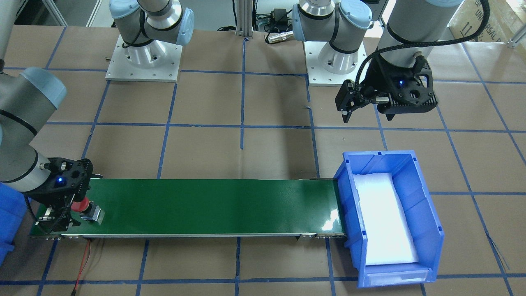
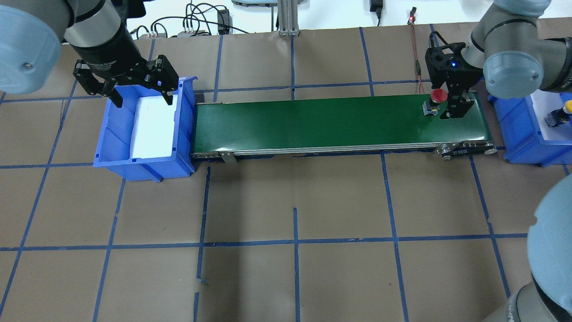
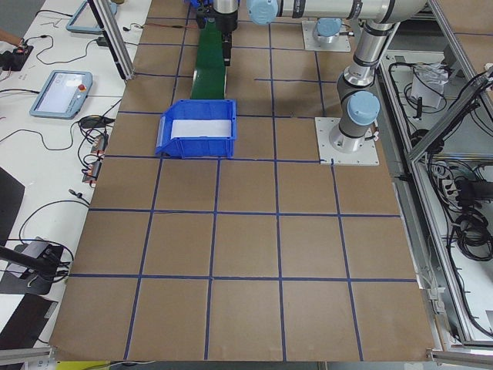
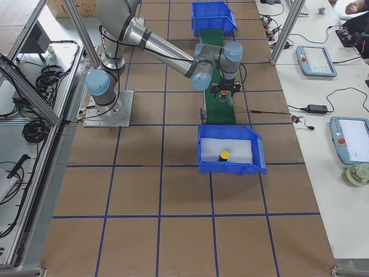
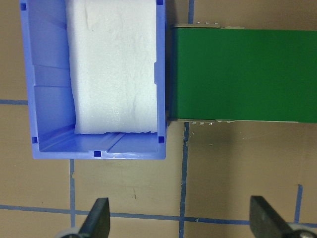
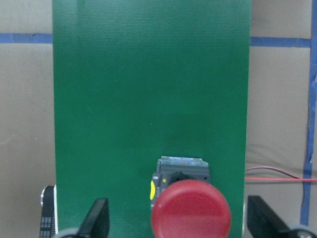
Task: Transport two buttons from left to right
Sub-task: 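Lower the right gripper and grasp the red button on the belt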
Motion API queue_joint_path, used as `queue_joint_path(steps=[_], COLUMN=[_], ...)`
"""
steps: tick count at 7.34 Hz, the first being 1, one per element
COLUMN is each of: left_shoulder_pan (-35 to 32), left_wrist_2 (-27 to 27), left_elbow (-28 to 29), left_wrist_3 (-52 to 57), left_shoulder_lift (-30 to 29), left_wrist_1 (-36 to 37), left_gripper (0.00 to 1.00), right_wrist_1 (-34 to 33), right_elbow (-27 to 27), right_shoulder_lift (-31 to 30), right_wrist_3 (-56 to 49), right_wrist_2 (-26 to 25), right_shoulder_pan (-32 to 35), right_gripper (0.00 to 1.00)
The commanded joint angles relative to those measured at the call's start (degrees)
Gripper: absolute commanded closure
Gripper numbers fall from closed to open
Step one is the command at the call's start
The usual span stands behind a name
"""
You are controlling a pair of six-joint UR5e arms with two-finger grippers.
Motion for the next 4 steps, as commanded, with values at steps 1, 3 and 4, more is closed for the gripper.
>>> queue_joint_path(steps=[1, 3, 4], left_shoulder_pan=[0.00, 0.00, 0.00], left_wrist_2=[0.09, 0.00, 0.00], left_elbow=[0.04, 0.04, -0.04], left_wrist_3=[0.00, 0.00, 0.00], left_shoulder_lift=[0.03, 0.12, 0.12], left_wrist_1=[0.08, -0.01, -0.01], left_gripper=[0.00, 0.00, 0.00], right_wrist_1=[-2.03, -2.04, -2.04], right_elbow=[-0.04, -0.47, -0.21], right_shoulder_lift=[0.16, 0.16, 0.08], right_wrist_3=[-0.22, -0.48, -0.40], right_wrist_2=[-2.67, -3.04, -3.12], right_shoulder_pan=[-0.08, -0.08, -0.08], right_gripper=[0.90, 0.94, 0.94])
